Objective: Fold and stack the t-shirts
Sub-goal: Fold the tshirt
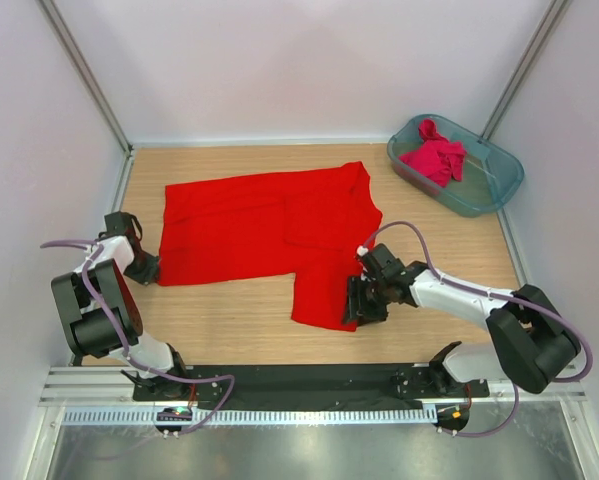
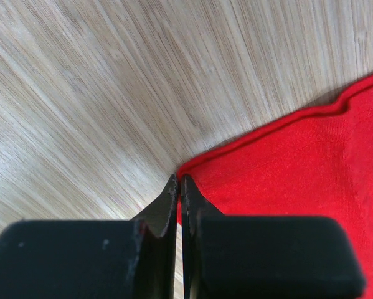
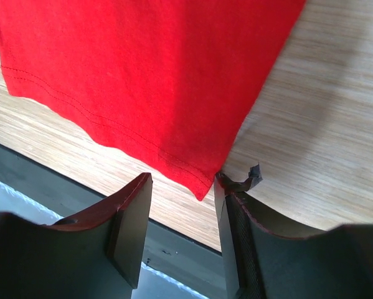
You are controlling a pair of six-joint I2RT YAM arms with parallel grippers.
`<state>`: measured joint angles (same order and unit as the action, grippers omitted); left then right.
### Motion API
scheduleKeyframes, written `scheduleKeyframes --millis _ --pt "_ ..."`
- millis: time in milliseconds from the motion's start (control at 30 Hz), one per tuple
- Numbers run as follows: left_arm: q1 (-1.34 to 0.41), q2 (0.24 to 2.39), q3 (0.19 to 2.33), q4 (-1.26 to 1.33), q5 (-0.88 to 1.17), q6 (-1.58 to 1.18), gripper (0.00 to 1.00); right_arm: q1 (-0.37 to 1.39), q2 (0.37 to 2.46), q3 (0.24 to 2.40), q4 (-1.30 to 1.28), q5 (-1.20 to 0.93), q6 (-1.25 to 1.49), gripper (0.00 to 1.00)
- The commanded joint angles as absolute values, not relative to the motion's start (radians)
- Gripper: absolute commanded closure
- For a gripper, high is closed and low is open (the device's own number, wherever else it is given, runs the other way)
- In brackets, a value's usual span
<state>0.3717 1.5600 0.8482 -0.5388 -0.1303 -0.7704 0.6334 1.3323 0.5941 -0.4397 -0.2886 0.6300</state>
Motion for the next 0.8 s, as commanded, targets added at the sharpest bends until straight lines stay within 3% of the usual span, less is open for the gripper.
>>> scheduleKeyframes --millis 0,400,633,767 --pt "0.376 1.577 0.819 -0.551 -0.124 -0.742 1.00 0.641 1.310 0.557 -0.479 -0.229 0.663 0.48" --pt "0.376 1.566 0.805 -0.548 -0.126 -0.718 1.00 0.643 1.282 0.571 -0.528 -0.065 0.670 0.52" --pt "0.376 1.568 0.808 -0.548 -0.123 -0.710 1.00 0.641 1.408 0.765 -0.572 0.135 0.542 0.42" --pt "0.374 1.571 0.815 -0.551 -0.121 -0.701 1.00 0.641 1.500 0.839 -0.577 0.132 0.488 0.43"
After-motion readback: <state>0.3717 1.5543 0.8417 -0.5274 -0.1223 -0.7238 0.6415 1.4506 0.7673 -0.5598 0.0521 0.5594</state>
